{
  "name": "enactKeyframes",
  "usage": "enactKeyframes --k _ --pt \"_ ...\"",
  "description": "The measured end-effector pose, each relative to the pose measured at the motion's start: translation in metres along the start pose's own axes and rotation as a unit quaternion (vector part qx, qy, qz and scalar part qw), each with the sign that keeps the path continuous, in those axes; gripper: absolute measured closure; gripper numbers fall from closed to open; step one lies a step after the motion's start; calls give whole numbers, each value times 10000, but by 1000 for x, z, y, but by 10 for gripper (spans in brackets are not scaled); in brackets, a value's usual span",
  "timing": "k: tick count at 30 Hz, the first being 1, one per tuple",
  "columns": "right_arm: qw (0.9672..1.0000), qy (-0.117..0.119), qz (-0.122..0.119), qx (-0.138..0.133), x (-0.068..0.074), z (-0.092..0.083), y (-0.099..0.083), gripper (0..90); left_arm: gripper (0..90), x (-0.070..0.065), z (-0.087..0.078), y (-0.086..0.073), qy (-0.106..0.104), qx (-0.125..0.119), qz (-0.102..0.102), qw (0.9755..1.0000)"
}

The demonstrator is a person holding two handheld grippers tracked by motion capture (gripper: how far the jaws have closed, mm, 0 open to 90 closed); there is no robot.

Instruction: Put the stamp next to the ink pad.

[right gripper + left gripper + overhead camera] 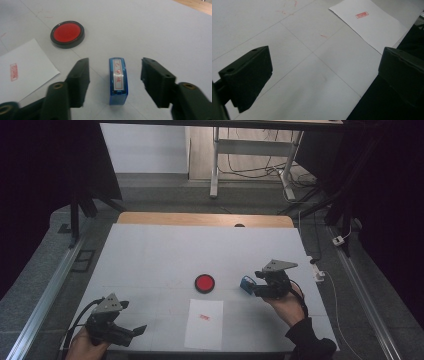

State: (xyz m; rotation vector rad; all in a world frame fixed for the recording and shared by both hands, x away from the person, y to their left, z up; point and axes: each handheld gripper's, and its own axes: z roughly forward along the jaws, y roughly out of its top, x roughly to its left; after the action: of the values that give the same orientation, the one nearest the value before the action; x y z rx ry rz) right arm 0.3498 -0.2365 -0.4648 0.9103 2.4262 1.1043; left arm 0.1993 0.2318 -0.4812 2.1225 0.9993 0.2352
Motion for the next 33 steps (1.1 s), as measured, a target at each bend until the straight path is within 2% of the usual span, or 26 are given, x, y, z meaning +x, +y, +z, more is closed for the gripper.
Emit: enactKeyframes --k 5,9,15,20,33 --pt "9999 76 149 -18 4 -3 1 271 0 0 0 0 -5 -9 -2 10000" --pt "9998 13 163 -78 10 -6 3 218 0 1 0 0 -22 -16 -13 10000" --pt "9996 44 242 -128 19 -16 2 138 0 1 0 -1 -26 -8 -24 10000" --pt "9993 38 333 -173 24 -25 -2 86 0 1 0 0 -25 1 -12 10000" --pt "9982 -191 503 -262 30 -48 -19 23 0 1 -1 -1 -28 -6 -25 10000"
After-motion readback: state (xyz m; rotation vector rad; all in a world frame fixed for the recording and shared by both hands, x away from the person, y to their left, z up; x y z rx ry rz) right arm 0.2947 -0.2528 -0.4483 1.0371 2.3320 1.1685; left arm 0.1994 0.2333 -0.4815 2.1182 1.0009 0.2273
